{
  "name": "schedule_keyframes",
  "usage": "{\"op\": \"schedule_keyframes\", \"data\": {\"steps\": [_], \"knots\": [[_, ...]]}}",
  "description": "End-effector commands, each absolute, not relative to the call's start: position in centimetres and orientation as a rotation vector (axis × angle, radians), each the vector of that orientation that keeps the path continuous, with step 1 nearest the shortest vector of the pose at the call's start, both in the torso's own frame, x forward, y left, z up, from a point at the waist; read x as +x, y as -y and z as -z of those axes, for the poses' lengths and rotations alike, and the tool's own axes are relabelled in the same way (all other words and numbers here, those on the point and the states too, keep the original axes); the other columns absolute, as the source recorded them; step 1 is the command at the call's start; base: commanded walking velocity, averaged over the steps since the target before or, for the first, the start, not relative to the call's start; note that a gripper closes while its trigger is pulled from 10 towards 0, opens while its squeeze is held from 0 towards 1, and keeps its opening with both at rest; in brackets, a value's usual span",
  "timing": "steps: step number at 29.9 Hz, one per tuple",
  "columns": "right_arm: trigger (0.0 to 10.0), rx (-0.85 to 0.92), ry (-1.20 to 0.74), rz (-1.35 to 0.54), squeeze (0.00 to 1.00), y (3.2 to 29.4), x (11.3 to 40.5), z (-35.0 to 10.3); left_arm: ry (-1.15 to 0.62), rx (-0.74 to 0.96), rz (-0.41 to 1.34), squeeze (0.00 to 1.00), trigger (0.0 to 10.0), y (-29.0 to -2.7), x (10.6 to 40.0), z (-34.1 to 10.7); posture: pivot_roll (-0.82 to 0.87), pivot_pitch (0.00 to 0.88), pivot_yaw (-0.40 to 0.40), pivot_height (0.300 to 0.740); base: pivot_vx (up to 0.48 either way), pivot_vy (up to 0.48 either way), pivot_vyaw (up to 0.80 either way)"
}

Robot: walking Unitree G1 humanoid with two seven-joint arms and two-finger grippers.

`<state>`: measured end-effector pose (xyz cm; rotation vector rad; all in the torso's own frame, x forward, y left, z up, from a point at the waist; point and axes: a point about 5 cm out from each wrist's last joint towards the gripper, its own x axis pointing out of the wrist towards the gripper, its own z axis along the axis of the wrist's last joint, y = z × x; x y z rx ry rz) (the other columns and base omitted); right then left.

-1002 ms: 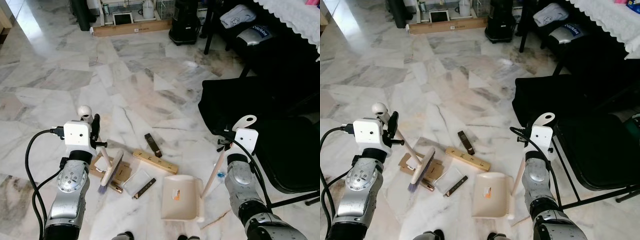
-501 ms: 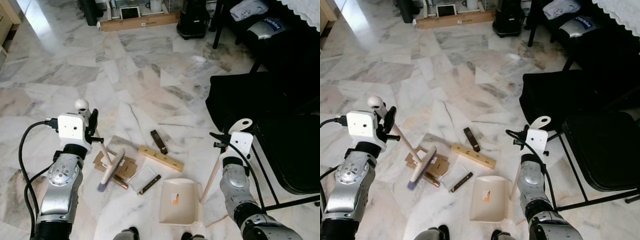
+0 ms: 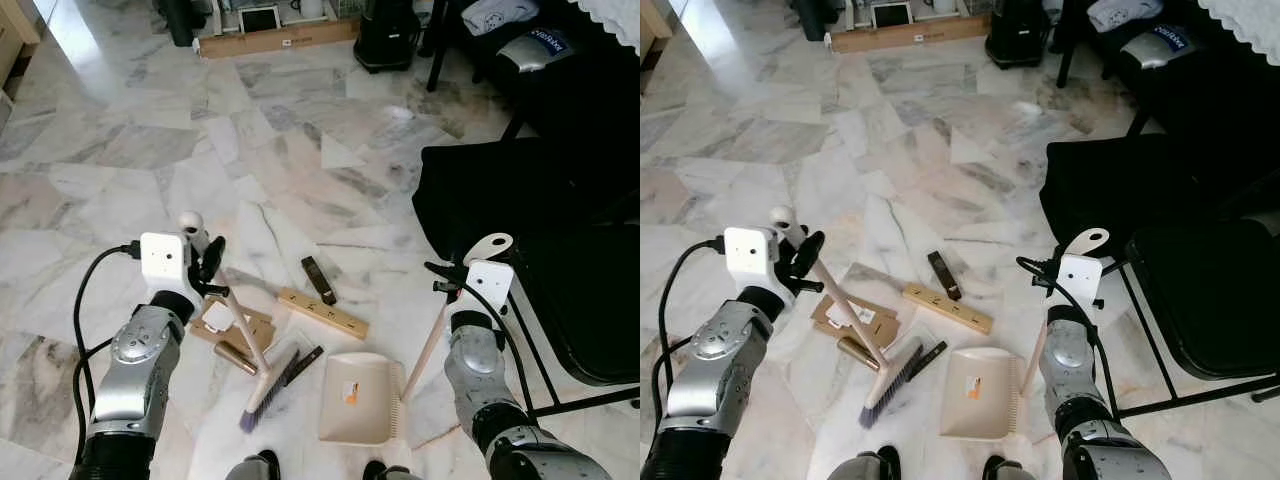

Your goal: Sweep floor

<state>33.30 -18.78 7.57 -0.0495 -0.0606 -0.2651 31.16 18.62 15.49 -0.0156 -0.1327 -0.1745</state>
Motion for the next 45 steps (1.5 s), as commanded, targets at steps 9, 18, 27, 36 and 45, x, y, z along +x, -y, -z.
{"op": "schedule_keyframes", "data": {"steps": [9, 18, 27, 36, 45], "knots": [[10.0, -0.058, 0.014, 0.281, 0.00, 18.9, 32.6, -6.4, 0.134, 0.060, 0.206, 0.00, 10.0, -18.9, 31.9, -15.8, 0.21, 0.230, 0.044, 0.740, 0.000, 0.000, 0.00], [10.0, -0.065, 0.015, 0.286, 0.00, 19.3, 32.5, -6.4, -0.012, 0.106, 0.303, 0.00, 10.0, -18.1, 32.0, -13.7, 0.19, 0.231, 0.045, 0.740, 0.000, 0.000, 0.00], [10.0, -0.069, 0.015, 0.291, 0.00, 19.6, 32.5, -6.4, -0.031, -0.060, 0.336, 0.00, 10.0, -17.0, 32.3, -13.7, 0.18, 0.231, 0.042, 0.740, 0.000, 0.000, 0.00], [10.0, -0.067, 0.016, 0.282, 0.00, 19.7, 32.6, -6.6, -0.019, -0.207, 0.328, 0.00, 10.0, -16.9, 32.7, -14.3, 0.17, 0.234, 0.034, 0.740, 0.000, 0.000, 0.00], [10.0, -0.067, 0.012, 0.264, 0.00, 19.5, 32.8, -6.7, -0.006, -0.295, 0.345, 0.00, 10.0, -17.0, 32.5, -15.0, 0.18, 0.231, 0.025, 0.740, 0.000, 0.000, 0.00]]}}
